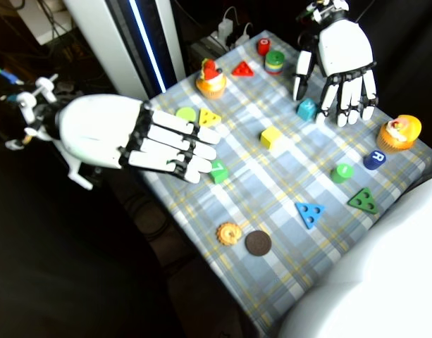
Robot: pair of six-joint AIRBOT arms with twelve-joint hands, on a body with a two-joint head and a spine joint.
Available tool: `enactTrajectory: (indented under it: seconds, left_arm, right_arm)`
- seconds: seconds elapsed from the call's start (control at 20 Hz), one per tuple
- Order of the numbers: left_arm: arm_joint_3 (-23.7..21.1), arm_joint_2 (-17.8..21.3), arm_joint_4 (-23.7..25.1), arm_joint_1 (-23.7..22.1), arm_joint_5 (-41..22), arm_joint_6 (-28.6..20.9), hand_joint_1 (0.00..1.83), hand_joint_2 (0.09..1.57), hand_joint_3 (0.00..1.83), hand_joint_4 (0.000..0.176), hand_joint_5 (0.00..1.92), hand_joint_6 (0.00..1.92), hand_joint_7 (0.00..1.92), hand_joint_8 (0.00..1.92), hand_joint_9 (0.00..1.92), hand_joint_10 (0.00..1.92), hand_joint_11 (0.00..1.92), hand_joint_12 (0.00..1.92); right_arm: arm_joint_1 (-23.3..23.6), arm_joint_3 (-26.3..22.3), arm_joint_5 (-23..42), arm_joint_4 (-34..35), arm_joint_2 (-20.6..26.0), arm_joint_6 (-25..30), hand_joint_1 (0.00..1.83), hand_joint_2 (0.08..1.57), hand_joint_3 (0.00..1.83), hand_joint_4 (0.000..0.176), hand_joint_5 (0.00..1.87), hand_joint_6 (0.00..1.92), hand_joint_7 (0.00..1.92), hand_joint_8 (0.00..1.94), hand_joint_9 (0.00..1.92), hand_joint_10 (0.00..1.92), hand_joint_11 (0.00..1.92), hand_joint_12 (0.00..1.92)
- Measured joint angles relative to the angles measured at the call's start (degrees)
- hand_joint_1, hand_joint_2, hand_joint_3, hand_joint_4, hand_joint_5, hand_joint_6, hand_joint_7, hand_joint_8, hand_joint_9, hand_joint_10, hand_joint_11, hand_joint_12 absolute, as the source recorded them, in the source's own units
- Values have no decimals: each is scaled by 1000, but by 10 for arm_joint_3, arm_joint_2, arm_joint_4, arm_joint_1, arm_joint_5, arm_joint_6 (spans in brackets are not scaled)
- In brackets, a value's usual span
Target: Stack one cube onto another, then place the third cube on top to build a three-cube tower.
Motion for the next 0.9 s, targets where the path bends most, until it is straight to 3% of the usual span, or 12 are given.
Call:
enactTrajectory:
  seconds: [0.2, 0.3, 0.5, 0.6, 0.7, 0.9]
  left_arm:
    - [1, -10, -8, 0, -10, -2, 984, 1133, 3, 176, 922, 1063, 615, 1, 520, 2, 204, 302]
    - [3, -15, -5, 0, -15, -36, 1013, 1102, 0, 176, 997, 945, 681, 11, 556, 7, 261, 303]
    - [-9, -12, 43, -5, -35, -109, 1039, 1074, 0, 176, 1060, 841, 648, 0, 504, 0, 198, 292]
    - [-14, -10, 69, -14, -40, -126, 1010, 1104, 3, 176, 989, 956, 647, 0, 458, 3, 170, 312]
    - [-16, -10, 98, -29, -43, -154, 1028, 1081, 0, 176, 1043, 870, 672, 0, 480, 0, 96, 460]
    - [-9, -33, 126, -57, -42, -157, 1048, 1058, 0, 176, 1095, 781, 673, 4, 499, 7, 152, 429]
  right_arm:
    - [0, 0, 0, 0, -1, 1, 564, 1247, 1, 0, 345, 0, 405, 0, 374, 0, 0, 916]
    - [0, 0, 0, 0, -1, 1, 534, 1255, 3, 0, 349, 1, 418, 3, 384, 3, 0, 858]
    - [-3, 0, 2, 1, -1, 2, 560, 1261, 1, 0, 363, 3, 428, 2, 388, 2, 0, 849]
    - [-3, 0, 0, 0, -2, 3, 540, 1262, 1, 0, 362, 1, 429, 2, 386, 1, 0, 847]
    - [-3, 0, 0, 0, -2, 3, 493, 1266, 2, 0, 362, 0, 432, 1, 383, 0, 0, 817]
    - [-3, 4, 0, 1, -6, 3, 483, 1275, 2, 0, 347, 0, 415, 0, 379, 1, 0, 878]
